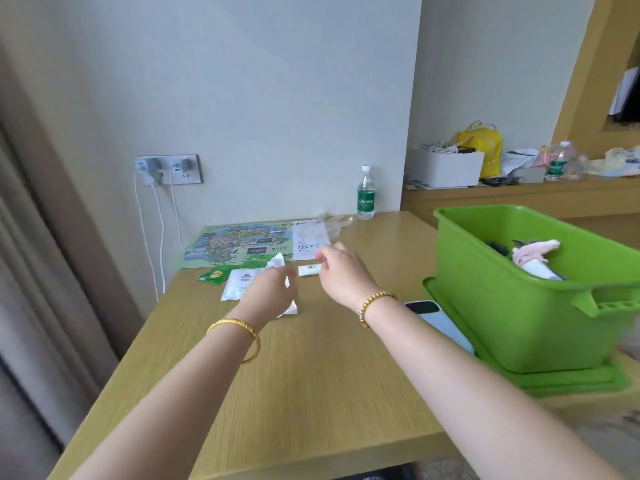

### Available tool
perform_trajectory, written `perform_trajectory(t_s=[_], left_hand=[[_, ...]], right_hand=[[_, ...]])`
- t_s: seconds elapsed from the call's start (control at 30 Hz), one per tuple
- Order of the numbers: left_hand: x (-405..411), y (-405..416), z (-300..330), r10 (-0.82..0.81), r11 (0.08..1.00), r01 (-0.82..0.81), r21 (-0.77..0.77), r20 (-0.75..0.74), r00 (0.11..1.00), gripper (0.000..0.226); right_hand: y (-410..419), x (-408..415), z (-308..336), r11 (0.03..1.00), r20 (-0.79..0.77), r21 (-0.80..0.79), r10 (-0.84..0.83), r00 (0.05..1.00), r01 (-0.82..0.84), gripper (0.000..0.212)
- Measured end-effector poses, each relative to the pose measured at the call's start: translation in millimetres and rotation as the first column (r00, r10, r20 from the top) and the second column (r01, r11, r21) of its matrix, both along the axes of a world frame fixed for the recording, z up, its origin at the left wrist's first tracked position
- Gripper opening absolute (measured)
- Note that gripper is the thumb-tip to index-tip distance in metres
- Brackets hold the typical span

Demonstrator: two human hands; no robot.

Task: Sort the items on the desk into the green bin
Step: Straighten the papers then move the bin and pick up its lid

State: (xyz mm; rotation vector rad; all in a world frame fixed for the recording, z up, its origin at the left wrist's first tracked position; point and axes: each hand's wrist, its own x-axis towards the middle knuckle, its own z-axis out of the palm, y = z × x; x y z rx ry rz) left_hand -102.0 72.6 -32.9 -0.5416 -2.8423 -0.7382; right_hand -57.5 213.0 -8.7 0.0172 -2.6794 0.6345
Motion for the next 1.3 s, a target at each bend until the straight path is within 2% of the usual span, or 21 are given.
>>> perform_trajectory(t_s=[0.13, 0.23, 0.3, 0.37, 0.43, 0.53, 0.63, 0.73, 0.8, 0.87, 0.93, 0.97, 1.07, 1.13, 1.2, 1.3], left_hand=[[-22, -39, -29, 0.103, 0.989, -0.100, -0.105, 0.026, 0.994, 0.043], [-34, -52, -44, 0.157, 0.967, -0.130, -0.219, 0.106, 0.982, 0.045], [-39, -57, -51, 0.185, 0.966, -0.150, -0.213, 0.159, 0.970, 0.049], [-44, -59, -57, 0.165, 0.953, -0.119, -0.279, 0.146, 0.976, 0.049], [-49, -61, -63, 0.122, 0.931, -0.077, -0.357, 0.104, 0.987, 0.045], [-48, -62, -61, 0.111, 0.909, -0.074, -0.410, 0.066, 0.992, 0.046], [-39, -59, -53, 0.095, 0.869, -0.054, -0.491, 0.058, 0.994, 0.041], [-32, -59, -40, 0.034, 0.842, -0.012, -0.540, 0.030, 0.999, 0.034], [-34, -64, -32, 0.037, 0.906, -0.031, -0.422, 0.004, 0.999, 0.031], [-37, -72, -31, 0.122, 0.962, -0.132, -0.239, -0.057, 0.991, 0.029], [-41, -79, -34, 0.251, 0.955, -0.261, -0.141, -0.090, 0.964, 0.033], [-43, -82, -37, 0.320, 0.940, -0.324, -0.110, -0.049, 0.946, 0.040], [-52, -87, -44, 0.486, 0.874, -0.476, -0.102, 0.197, 0.851, 0.070], [-55, -84, -48, 0.533, 0.846, -0.518, -0.129, 0.259, 0.805, 0.087], [-55, -77, -50, 0.530, 0.848, -0.506, -0.156, 0.269, 0.804, 0.094], [-55, -66, -50, 0.499, 0.866, -0.470, -0.169, 0.332, 0.800, 0.091]], right_hand=[[-31, -27, -45, 0.989, 0.232, -0.034, 0.145, 0.962, -0.142, 0.043], [-51, -42, -65, 0.979, 0.313, -0.012, 0.196, 0.929, -0.203, 0.040], [-58, -49, -74, 0.977, 0.354, 0.055, 0.176, 0.919, -0.208, 0.038], [-65, -52, -80, 0.979, 0.341, 0.093, 0.138, 0.930, -0.179, 0.038], [-69, -53, -81, 0.987, 0.220, 0.121, 0.074, 0.973, -0.103, 0.039], [-70, -55, -75, 0.962, 0.093, 0.273, -0.050, 0.994, 0.023, 0.034], [-63, -56, -71, 0.881, 0.149, 0.469, -0.148, 0.978, 0.062, 0.029], [-59, -54, -71, 0.829, 0.170, 0.553, -0.209, 0.963, 0.083, 0.029], [-57, -55, -69, 0.853, 0.188, 0.512, -0.226, 0.956, 0.101, 0.032], [-53, -55, -68, 0.918, 0.240, 0.372, -0.236, 0.942, 0.135, 0.043], [-48, -55, -67, 0.954, 0.320, 0.260, -0.232, 0.919, 0.150, 0.059], [-45, -54, -67, 0.960, 0.351, 0.236, -0.230, 0.908, 0.152, 0.062], [-38, -51, -68, 0.972, 0.405, 0.155, -0.224, 0.886, 0.175, 0.058], [-37, -46, -69, 0.974, 0.410, 0.137, -0.222, 0.885, 0.181, 0.055], [-37, -41, -69, 0.974, 0.402, 0.139, -0.221, 0.889, 0.179, 0.051], [-39, -34, -71, 0.976, 0.374, 0.125, -0.213, 0.903, 0.179, 0.043]])
